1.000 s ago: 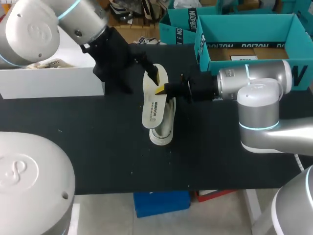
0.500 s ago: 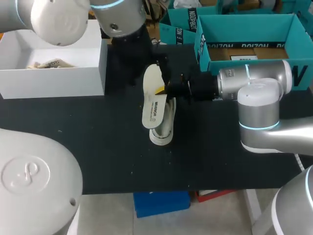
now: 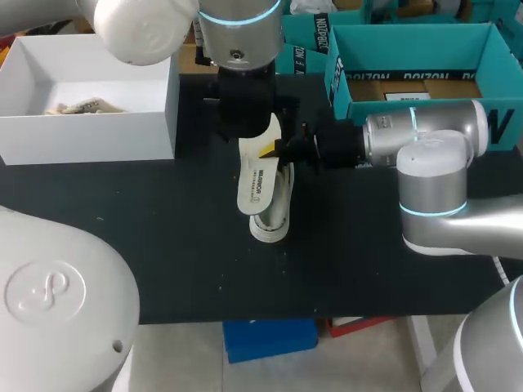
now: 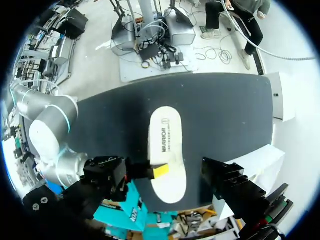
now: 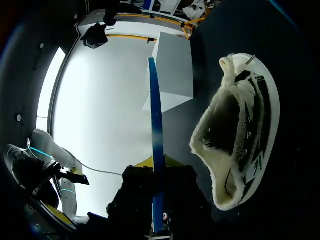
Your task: Take the shoe out of the shoebox, open the shoe tongue, remove and reinsert the insole, then place the shoe into the shoebox
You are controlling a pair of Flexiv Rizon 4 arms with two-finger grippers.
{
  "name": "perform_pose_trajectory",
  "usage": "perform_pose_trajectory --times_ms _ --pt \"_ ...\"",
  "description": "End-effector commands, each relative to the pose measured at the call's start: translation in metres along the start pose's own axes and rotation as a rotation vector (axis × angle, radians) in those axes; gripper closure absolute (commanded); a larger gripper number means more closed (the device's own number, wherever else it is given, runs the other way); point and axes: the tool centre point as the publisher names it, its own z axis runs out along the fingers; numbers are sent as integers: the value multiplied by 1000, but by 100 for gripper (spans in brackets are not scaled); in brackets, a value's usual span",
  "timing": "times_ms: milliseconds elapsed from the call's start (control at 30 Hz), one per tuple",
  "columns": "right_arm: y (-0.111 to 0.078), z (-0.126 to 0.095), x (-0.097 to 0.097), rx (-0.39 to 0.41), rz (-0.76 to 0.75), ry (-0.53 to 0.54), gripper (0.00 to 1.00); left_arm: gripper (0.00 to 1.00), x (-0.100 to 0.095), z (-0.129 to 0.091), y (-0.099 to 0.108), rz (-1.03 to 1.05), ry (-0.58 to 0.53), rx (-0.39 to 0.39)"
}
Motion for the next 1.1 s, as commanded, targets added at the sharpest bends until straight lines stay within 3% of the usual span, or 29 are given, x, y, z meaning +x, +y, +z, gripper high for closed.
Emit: perform_pose_trajectory --times_ms 33,767,1100 --pt "0 2 -1 -4 0 0 100 0 -2 10 12 -1 -4 12" --pt "0 2 -1 -4 0 0 100 0 10 40 107 10 -44 50" --pt "0 2 -1 -4 0 0 100 0 20 48 154 -23 -45 23"
